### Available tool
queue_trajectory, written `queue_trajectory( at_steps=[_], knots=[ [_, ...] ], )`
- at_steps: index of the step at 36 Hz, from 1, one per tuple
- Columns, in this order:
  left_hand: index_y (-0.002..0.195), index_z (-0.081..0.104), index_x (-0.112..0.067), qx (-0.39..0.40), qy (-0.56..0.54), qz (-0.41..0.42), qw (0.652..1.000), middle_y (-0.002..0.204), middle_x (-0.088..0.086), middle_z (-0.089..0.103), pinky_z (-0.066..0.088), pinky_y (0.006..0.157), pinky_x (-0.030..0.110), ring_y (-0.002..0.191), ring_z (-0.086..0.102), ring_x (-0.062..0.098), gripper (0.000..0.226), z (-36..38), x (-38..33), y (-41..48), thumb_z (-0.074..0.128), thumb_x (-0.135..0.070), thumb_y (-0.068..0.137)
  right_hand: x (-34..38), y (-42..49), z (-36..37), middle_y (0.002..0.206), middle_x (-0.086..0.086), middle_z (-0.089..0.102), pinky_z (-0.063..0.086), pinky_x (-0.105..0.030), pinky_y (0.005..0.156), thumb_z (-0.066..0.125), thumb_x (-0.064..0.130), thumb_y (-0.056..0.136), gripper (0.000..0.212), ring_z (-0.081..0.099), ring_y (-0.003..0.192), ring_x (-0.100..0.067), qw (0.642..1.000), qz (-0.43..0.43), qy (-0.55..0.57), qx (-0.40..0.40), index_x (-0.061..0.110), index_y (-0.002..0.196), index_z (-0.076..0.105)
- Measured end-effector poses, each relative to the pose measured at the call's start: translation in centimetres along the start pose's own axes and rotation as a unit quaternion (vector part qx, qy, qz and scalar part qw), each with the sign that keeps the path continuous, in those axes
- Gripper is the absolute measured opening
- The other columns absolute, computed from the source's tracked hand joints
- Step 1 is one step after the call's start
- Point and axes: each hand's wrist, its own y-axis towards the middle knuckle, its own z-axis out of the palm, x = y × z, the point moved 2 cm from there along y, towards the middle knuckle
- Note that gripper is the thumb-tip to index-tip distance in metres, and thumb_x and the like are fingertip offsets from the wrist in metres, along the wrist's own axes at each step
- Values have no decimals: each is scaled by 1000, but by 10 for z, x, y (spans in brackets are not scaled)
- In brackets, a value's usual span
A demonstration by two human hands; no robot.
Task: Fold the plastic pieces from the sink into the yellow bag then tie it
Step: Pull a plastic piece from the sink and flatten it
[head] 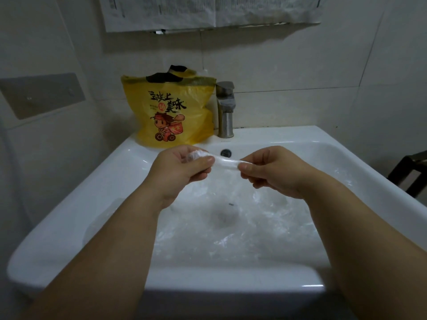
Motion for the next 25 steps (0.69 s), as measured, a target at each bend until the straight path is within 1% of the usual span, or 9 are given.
queue_trajectory(
  at_steps=[5,8,10,13,15,17,20,22,25],
  knots=[
    [85,66,-10,-36,-96,6,995,65,-4,65,52,59,15,63,61,5,5,3,-4,1,69,-11,81,4,1,6,69,0,65,50,-19,59,61,17,92,12,56,57,-6,999,-20,30,-14,10,86,70],
    [96,61,-13,9,-202,-31,979,86,1,67,55,76,28,86,65,13,32,12,-5,0,67,-32,70,7,1,19,67,-3,63,49,-21,58,60,12,92,13,53,58,-9,995,-26,99,-10,8,84,69],
    [103,60,-16,80,-139,-75,984,100,4,69,53,87,39,101,64,20,51,21,1,-3,64,-47,63,8,1,32,69,-6,63,48,-23,58,58,10,93,14,55,60,-12,993,-40,111,9,3,88,69],
    [104,67,-18,131,-30,-83,988,95,2,72,55,85,36,95,68,19,46,35,10,-6,58,-52,74,10,1,46,86,-23,67,53,-31,67,53,2,94,16,63,77,-30,990,-48,126,26,-5,95,67],
    [102,69,-16,90,-18,-82,992,92,5,73,55,81,34,90,69,21,37,37,11,-4,50,-46,92,10,2,48,78,-20,65,53,-37,70,54,4,95,18,59,76,-35,989,-45,132,45,-4,88,68],
    [98,71,-16,64,3,-85,994,90,9,73,56,82,37,89,68,25,39,35,11,-2,42,-42,101,10,1,46,66,-8,60,47,-29,60,55,8,95,22,52,66,-25,989,-34,130,69,1,79,67],
    [94,72,-17,53,-33,-74,995,84,3,74,56,81,35,83,69,18,43,31,7,-1,37,-41,102,10,1,40,73,-3,63,43,-23,54,58,10,93,22,49,58,-15,988,-15,134,71,1,76,68],
    [85,72,-16,-4,-60,-54,997,71,-5,72,54,70,27,70,66,9,43,25,2,1,40,-40,101,10,0,34,68,-6,61,45,-22,53,59,9,92,18,49,55,-13,988,5,139,62,1,78,68],
    [73,70,-15,-108,-40,-15,993,57,-6,59,46,51,18,57,52,6,30,15,0,2,60,-36,92,7,0,27,66,-6,62,48,-20,53,61,10,91,13,52,54,-11,989,19,135,59,1,85,69]
  ],
)
